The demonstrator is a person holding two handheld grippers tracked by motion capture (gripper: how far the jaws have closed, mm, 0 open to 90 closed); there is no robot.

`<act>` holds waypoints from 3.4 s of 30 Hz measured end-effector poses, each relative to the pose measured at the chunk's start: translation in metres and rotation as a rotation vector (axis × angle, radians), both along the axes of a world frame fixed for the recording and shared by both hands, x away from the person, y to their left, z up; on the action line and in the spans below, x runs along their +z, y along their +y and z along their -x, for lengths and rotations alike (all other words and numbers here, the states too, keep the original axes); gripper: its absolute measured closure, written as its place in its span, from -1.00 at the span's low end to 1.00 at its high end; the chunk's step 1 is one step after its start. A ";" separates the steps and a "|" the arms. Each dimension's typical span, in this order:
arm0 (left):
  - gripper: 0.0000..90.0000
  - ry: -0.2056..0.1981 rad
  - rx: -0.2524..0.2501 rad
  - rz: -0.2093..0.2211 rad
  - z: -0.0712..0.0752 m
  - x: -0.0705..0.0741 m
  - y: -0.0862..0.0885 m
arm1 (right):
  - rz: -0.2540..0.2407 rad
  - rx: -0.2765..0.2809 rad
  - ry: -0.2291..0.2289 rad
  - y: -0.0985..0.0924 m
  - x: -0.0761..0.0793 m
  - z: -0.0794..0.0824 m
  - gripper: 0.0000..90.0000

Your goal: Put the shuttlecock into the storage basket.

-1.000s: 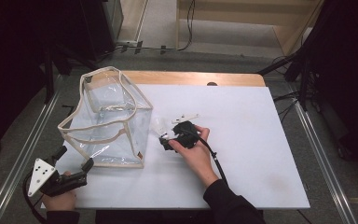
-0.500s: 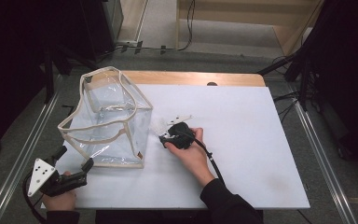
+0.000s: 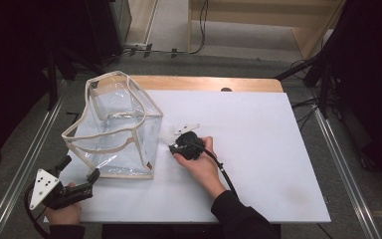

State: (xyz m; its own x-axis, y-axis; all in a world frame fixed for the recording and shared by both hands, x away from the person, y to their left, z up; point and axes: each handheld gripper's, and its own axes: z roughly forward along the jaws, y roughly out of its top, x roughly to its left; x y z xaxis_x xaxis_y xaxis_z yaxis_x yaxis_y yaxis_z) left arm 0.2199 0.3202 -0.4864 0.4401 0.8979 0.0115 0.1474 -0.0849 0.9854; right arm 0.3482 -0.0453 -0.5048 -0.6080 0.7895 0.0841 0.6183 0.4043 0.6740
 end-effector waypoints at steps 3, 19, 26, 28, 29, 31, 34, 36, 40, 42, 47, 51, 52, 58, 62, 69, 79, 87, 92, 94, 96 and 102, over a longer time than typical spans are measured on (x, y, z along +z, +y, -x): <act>-1.00 0.000 0.000 0.000 0.000 0.000 0.000 | 0.003 -0.004 -0.004 0.002 -0.001 0.000 0.29; -1.00 0.000 0.000 0.001 0.000 0.000 0.000 | 0.003 -0.012 -0.017 -0.001 0.001 0.001 0.40; -1.00 0.000 0.000 0.001 0.000 0.000 0.000 | -0.009 -0.012 -0.028 -0.005 0.005 0.002 0.40; -1.00 0.000 -0.001 0.000 0.000 0.000 0.000 | -0.018 -0.014 -0.030 -0.007 0.007 0.003 0.40; -1.00 0.000 -0.001 0.000 0.000 0.000 0.000 | -0.014 -0.015 -0.033 -0.008 0.008 0.003 0.40; -1.00 0.000 0.000 0.001 0.000 0.000 0.000 | -0.020 -0.019 -0.035 -0.009 0.009 0.003 0.40; -1.00 0.000 0.000 0.000 0.000 0.000 0.000 | -0.026 -0.016 -0.041 -0.011 0.011 0.004 0.40; -1.00 0.000 0.000 0.000 0.000 0.000 0.000 | -0.025 -0.017 -0.045 -0.012 0.012 0.005 0.40; -1.00 0.000 -0.001 0.000 0.000 0.000 0.000 | -0.036 -0.022 -0.048 -0.014 0.015 0.006 0.40; -1.00 0.000 -0.001 -0.001 0.000 0.000 0.000 | -0.034 -0.019 -0.059 -0.016 0.016 0.006 0.40; -1.00 0.001 -0.001 -0.001 0.000 0.000 0.000 | -0.043 -0.024 -0.064 -0.018 0.020 0.007 0.40; -1.00 0.000 -0.001 -0.002 0.000 0.000 0.000 | -0.051 -0.025 -0.068 -0.020 0.022 0.007 0.40; -1.00 0.000 -0.001 -0.001 0.000 0.000 0.000 | -0.054 -0.026 -0.068 -0.020 0.022 0.008 0.40; -1.00 0.001 -0.001 -0.003 0.000 0.000 -0.001 | -0.060 -0.025 -0.074 -0.022 0.025 0.008 0.40; -1.00 0.001 0.000 -0.003 0.000 0.000 -0.001 | -0.063 -0.027 -0.078 -0.023 0.027 0.009 0.40; -1.00 0.001 0.000 -0.002 0.000 0.000 -0.001 | -0.068 -0.026 -0.090 -0.023 0.032 0.009 0.40; -1.00 0.001 0.000 -0.003 0.000 0.000 -0.001 | -0.078 -0.026 -0.108 -0.025 0.040 0.010 0.40; -1.00 0.001 0.000 -0.002 0.000 0.000 -0.001 | -0.084 -0.024 -0.120 -0.026 0.046 0.011 0.40; -1.00 0.001 0.000 -0.002 0.000 0.000 -0.001 | -0.089 -0.021 -0.126 -0.026 0.049 0.011 0.40; -1.00 0.001 0.000 -0.002 0.000 0.000 -0.001 | -0.092 -0.022 -0.128 -0.027 0.050 0.011 0.40; -1.00 0.001 0.000 -0.002 0.000 0.000 -0.001 | -0.102 -0.021 -0.129 -0.027 0.051 0.011 0.40; -1.00 0.001 0.000 -0.003 0.000 0.000 -0.001 | -0.110 -0.020 -0.133 -0.027 0.053 0.012 0.40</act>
State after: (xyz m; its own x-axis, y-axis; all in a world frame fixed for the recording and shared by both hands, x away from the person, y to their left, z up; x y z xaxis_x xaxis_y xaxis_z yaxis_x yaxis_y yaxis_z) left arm 0.2198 0.3196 -0.4864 0.4405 0.8977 0.0134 0.1483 -0.0875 0.9851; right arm 0.3367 -0.0718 -0.4514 -0.6041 0.7917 0.0911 0.5280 0.3120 0.7898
